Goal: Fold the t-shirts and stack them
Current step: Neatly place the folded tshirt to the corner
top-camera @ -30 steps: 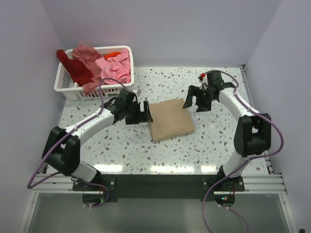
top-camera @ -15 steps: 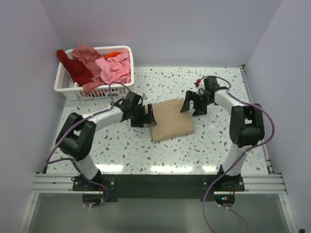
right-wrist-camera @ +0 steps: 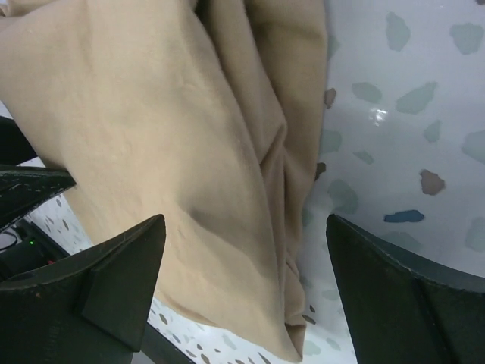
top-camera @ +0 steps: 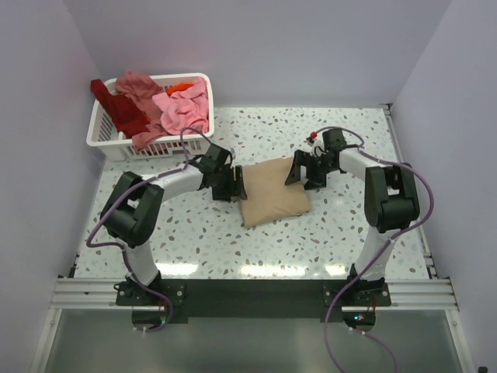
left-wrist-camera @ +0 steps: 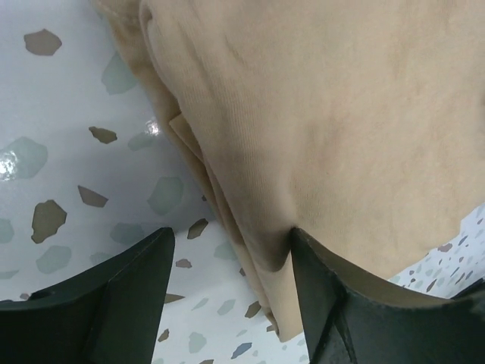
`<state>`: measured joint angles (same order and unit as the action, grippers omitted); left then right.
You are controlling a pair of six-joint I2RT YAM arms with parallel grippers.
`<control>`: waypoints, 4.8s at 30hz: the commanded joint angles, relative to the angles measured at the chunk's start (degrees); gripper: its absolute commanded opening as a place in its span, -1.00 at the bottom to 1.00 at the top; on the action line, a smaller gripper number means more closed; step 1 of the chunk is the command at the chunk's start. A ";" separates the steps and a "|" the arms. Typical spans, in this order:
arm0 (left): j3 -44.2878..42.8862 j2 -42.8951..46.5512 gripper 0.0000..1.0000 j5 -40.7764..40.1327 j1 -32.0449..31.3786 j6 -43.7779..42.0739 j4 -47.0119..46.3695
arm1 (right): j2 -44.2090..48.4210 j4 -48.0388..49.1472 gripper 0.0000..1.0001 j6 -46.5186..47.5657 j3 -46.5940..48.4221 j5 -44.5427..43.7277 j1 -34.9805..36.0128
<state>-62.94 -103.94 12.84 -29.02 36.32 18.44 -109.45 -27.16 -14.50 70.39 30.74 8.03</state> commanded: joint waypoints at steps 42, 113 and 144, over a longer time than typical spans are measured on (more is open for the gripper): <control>-4.82 8.75 0.89 0.17 0.36 -4.23 4.67 | -8.14 -22.67 -1.00 9.12 34.17 -38.29 1.73; -21.00 -0.39 0.99 -7.13 0.98 2.01 24.10 | -14.41 4.65 0.97 -11.69 31.51 -60.36 -19.11; -1.76 23.51 1.00 -18.11 0.63 -0.19 11.80 | 25.50 -9.05 0.97 -7.47 5.73 -46.93 4.35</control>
<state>-67.00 -83.61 -2.55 -28.21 36.38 32.75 -87.29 -33.78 -20.71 77.78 -22.63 10.68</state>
